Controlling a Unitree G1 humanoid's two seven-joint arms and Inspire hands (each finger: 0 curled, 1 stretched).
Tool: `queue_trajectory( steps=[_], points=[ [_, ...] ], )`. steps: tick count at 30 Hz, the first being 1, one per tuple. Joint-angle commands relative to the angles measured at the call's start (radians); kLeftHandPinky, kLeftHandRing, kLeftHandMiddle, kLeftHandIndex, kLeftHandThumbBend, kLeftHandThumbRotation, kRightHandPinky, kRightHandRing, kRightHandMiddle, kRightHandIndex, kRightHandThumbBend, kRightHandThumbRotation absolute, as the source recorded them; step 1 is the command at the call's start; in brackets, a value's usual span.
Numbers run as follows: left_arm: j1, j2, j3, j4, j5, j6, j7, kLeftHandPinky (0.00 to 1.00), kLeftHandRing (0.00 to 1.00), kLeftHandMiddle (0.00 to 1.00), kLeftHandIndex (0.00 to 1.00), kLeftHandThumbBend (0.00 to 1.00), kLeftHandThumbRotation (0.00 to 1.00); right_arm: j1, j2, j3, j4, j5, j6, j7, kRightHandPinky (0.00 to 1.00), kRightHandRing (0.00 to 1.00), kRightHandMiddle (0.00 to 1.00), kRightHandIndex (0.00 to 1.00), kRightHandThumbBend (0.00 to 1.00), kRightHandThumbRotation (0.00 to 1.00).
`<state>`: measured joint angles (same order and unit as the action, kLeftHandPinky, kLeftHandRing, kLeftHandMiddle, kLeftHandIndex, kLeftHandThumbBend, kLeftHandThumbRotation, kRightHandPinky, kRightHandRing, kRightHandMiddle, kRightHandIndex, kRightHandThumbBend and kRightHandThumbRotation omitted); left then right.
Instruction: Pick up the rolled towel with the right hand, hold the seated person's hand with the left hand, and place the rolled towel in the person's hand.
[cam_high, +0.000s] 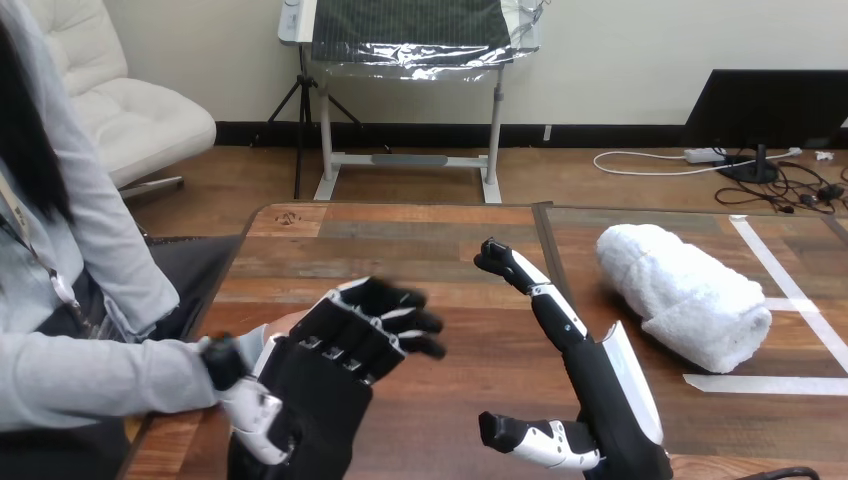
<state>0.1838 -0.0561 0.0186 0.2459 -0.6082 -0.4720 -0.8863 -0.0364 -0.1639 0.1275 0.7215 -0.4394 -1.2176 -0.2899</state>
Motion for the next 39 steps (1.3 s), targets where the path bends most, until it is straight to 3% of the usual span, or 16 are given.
queue_trajectory(
  steps=[1,7,15,20,27,34,39],
  points=[
    [-0.084,-0.054,0.013,0.042,0.098,-0.156,0.038,1.0,1.0,1.0,1.0,1.0,1.0,-0.065,-0.008,-0.015,-0.007,0.017,-0.001,0.004,0.91,0.92,0.88,0.91,1.0,0.81],
    [-0.096,-0.043,0.008,0.079,0.195,-0.272,0.104,1.0,1.0,1.0,1.0,1.0,0.99,-0.068,-0.007,-0.016,-0.009,0.017,0.005,0.006,0.92,0.92,0.88,0.91,1.0,0.81],
    [-0.12,-0.01,0.002,0.125,0.3,-0.397,0.173,1.0,1.0,1.0,1.0,1.0,0.89,-0.079,-0.007,-0.01,-0.001,0.049,-0.002,0.033,0.94,0.95,0.92,0.92,1.0,0.77],
    [-0.164,0.01,0.012,0.19,0.37,-0.525,0.215,1.0,1.0,1.0,1.0,1.0,0.84,-0.085,-0.006,-0.011,0.0,0.066,-0.003,0.051,0.96,0.96,0.93,0.92,1.0,0.75],
    [-0.182,0.038,0.008,0.215,0.448,-0.576,0.284,1.0,1.0,1.0,1.0,1.0,0.79,-0.09,-0.009,-0.015,-0.003,0.073,-0.003,0.067,0.97,0.96,0.94,0.93,1.0,0.75],
    [-0.215,0.065,0.023,0.254,0.551,-0.681,0.361,1.0,1.0,1.0,1.0,1.0,0.72,-0.099,-0.009,-0.019,0.003,0.087,-0.009,0.079,0.98,0.97,0.94,0.94,1.0,0.74],
    [-0.229,0.083,0.019,0.278,0.597,-0.72,0.409,1.0,1.0,1.0,1.0,1.0,0.65,-0.103,-0.007,-0.025,0.007,0.087,-0.011,0.082,0.98,0.97,0.94,0.94,1.0,0.73]
  ],
)
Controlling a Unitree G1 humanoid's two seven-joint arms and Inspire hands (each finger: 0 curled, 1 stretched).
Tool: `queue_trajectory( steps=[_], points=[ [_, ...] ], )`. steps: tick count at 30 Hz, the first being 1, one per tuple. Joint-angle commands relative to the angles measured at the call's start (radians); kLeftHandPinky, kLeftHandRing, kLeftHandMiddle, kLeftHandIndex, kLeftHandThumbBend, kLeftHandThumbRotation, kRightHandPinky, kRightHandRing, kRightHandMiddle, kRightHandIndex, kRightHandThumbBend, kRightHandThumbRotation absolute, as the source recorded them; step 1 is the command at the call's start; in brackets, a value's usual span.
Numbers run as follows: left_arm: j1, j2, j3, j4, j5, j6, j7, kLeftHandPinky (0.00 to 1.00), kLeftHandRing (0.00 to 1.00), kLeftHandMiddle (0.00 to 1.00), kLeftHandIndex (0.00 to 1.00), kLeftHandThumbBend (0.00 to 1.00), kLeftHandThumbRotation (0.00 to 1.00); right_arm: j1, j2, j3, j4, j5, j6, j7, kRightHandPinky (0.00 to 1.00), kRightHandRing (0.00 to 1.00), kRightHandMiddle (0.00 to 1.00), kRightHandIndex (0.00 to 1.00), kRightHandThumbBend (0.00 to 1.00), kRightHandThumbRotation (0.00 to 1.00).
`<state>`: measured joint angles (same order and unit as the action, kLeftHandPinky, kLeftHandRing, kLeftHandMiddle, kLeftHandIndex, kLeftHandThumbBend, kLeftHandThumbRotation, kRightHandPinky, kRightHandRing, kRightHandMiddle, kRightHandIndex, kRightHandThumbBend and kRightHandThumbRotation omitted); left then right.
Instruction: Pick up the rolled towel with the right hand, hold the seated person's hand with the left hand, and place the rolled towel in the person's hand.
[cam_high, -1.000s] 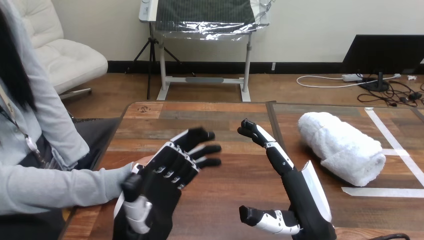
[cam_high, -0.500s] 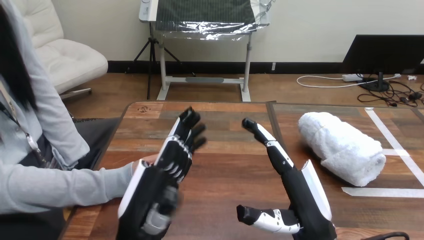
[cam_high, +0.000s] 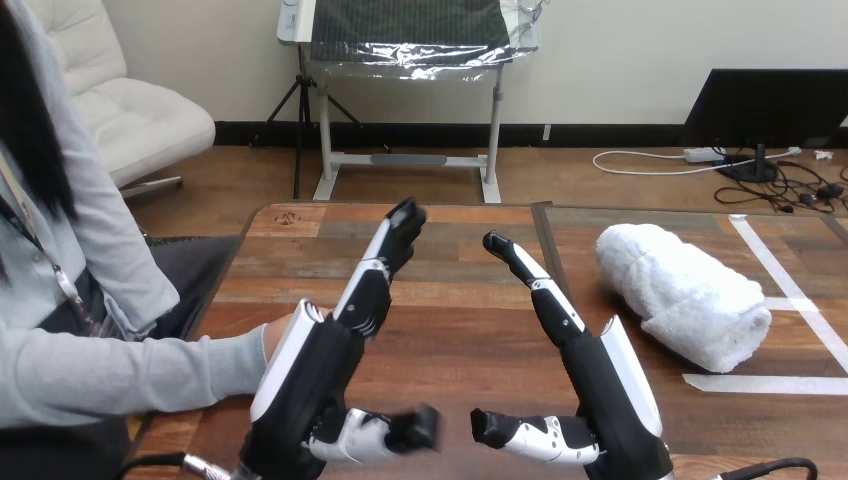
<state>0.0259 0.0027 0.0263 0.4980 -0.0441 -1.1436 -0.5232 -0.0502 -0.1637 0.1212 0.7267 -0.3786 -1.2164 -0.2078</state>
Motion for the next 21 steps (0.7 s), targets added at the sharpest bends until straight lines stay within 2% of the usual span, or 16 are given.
queue_trajectory(
  steps=[1,9,21],
  points=[
    [-0.073,0.027,0.011,0.031,0.042,-0.055,0.055,1.0,1.0,1.0,1.0,1.0,0.64,-0.09,-0.008,-0.019,0.003,0.029,-0.014,0.002,0.98,0.97,0.94,0.94,1.0,0.73],
    [-0.083,0.043,0.019,0.052,0.13,-0.098,0.141,1.0,1.0,1.0,1.0,1.0,0.55,-0.094,-0.008,-0.021,0.005,0.042,-0.014,0.012,0.98,0.98,0.94,0.95,1.0,0.71],
    [-0.081,0.054,0.025,0.043,0.263,-0.096,0.274,1.0,1.0,1.0,1.0,1.0,0.49,-0.102,-0.022,-0.048,-0.017,0.033,0.006,0.004,0.97,0.97,0.96,0.93,1.0,0.7]
  ],
)
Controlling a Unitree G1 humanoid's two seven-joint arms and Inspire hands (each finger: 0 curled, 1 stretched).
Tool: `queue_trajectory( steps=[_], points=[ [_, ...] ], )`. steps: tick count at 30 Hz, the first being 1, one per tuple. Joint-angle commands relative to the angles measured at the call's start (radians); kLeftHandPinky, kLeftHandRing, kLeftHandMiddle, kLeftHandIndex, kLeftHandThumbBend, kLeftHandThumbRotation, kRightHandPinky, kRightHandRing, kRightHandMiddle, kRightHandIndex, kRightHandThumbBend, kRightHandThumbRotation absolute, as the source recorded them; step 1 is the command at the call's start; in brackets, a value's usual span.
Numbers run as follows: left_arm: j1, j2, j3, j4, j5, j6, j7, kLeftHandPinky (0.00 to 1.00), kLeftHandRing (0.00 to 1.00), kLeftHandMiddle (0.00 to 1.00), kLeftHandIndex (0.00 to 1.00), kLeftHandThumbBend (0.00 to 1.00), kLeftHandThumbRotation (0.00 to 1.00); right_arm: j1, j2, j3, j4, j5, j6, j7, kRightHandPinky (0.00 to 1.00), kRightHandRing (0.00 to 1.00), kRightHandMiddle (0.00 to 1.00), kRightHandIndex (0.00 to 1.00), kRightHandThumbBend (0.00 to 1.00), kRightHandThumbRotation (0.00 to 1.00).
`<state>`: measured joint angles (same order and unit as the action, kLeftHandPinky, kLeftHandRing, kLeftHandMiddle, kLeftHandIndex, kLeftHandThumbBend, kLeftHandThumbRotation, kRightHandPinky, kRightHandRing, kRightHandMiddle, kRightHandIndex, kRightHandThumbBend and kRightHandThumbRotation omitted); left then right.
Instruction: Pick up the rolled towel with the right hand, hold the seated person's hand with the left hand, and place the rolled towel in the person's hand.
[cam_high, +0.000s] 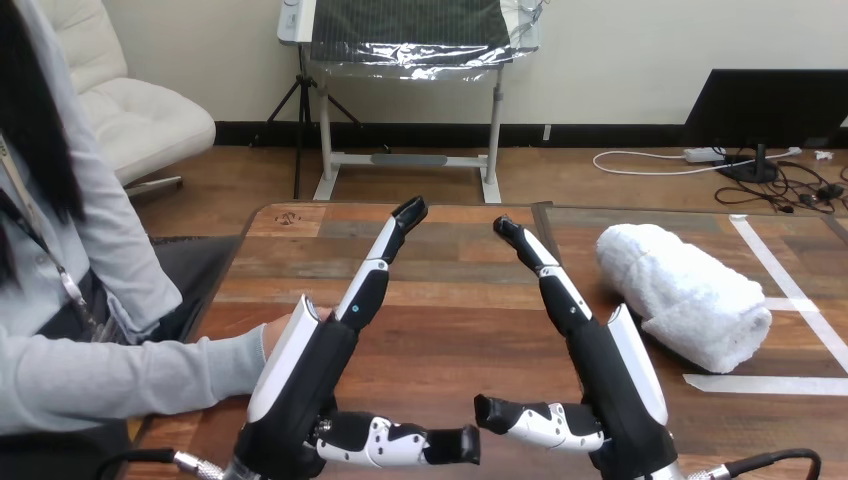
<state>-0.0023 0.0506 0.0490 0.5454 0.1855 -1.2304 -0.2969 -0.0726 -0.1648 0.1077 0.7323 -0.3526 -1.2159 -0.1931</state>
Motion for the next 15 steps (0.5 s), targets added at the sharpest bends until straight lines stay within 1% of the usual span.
queue_trajectory(
  steps=[1,3,9,15],
  points=[
    [-0.052,0.007,0.002,-0.005,0.042,-0.008,0.058,1.0,1.0,1.0,1.0,1.0,0.48,-0.081,-0.025,-0.041,-0.029,0.006,0.013,-0.013,0.96,0.97,0.95,0.94,1.0,0.7],
    [-0.051,0.009,-0.001,-0.005,0.055,-0.006,0.075,1.0,1.0,1.0,1.0,1.0,0.48,-0.083,-0.029,-0.048,-0.035,0.005,0.023,-0.015,0.96,0.96,0.95,0.94,1.0,0.69],
    [-0.049,0.015,-0.012,-0.009,0.086,0.002,0.12,1.0,1.0,1.0,1.0,1.0,0.47,-0.105,-0.041,-0.076,-0.053,0.037,0.059,-0.012,0.91,0.94,0.95,0.95,1.0,0.66],
    [-0.048,0.02,-0.026,-0.007,0.1,0.01,0.149,1.0,1.0,1.0,1.0,1.0,0.46,-0.13,-0.064,-0.111,-0.084,0.067,0.122,-0.011,0.87,0.92,0.94,0.95,1.0,0.62]
  ],
)
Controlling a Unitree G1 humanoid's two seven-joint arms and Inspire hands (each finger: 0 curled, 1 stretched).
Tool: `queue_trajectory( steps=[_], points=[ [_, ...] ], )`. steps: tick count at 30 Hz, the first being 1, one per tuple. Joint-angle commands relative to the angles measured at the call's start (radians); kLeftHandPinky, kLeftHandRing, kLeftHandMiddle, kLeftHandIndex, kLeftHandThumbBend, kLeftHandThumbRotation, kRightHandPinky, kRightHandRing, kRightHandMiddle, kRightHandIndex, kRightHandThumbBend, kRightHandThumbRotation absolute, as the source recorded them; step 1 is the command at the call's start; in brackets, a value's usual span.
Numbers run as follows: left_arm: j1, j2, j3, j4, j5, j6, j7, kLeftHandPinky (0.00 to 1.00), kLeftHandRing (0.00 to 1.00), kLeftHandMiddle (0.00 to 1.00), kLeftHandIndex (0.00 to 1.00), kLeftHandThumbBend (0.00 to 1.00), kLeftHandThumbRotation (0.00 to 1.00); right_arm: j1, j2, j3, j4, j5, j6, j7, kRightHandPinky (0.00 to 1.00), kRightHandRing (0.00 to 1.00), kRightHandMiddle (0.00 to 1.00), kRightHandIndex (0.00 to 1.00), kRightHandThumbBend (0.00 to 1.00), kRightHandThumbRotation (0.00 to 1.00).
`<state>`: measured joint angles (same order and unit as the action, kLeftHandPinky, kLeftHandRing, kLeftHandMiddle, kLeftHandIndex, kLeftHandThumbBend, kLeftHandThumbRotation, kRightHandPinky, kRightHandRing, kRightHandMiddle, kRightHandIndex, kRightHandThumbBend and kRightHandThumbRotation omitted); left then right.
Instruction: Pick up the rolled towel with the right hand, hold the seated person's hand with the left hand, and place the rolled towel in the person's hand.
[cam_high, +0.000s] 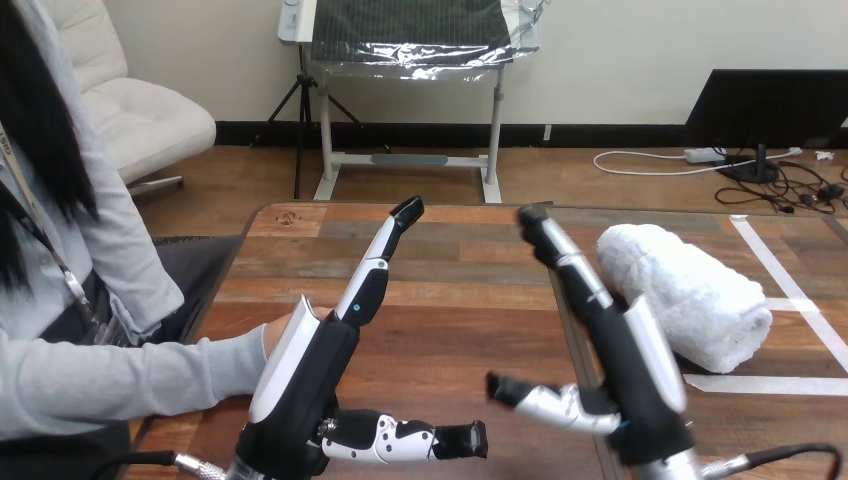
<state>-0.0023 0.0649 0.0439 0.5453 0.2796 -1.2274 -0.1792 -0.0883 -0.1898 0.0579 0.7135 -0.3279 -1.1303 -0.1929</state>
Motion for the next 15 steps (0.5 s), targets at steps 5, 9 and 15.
queue_trajectory(
  steps=[5,9,15],
  points=[
    [-0.049,0.011,-0.033,-0.005,0.013,0.009,0.05,1.0,1.0,1.0,1.0,1.0,0.45,-0.143,-0.068,-0.088,-0.09,0.082,0.11,0.004,0.85,0.91,0.94,0.95,1.0,0.62],
    [-0.049,0.017,-0.046,-0.005,0.014,0.014,0.062,1.0,1.0,1.0,1.0,1.0,0.45,-0.166,-0.09,-0.1,-0.1,0.13,0.155,0.038,0.85,0.92,0.95,0.95,1.0,0.62],
    [-0.048,0.022,-0.06,-0.006,0.016,0.017,0.078,1.0,1.0,1.0,1.0,1.0,0.45,-0.208,-0.122,-0.121,-0.108,0.23,0.228,0.114,0.89,0.95,0.97,0.96,1.0,0.59]
  ],
)
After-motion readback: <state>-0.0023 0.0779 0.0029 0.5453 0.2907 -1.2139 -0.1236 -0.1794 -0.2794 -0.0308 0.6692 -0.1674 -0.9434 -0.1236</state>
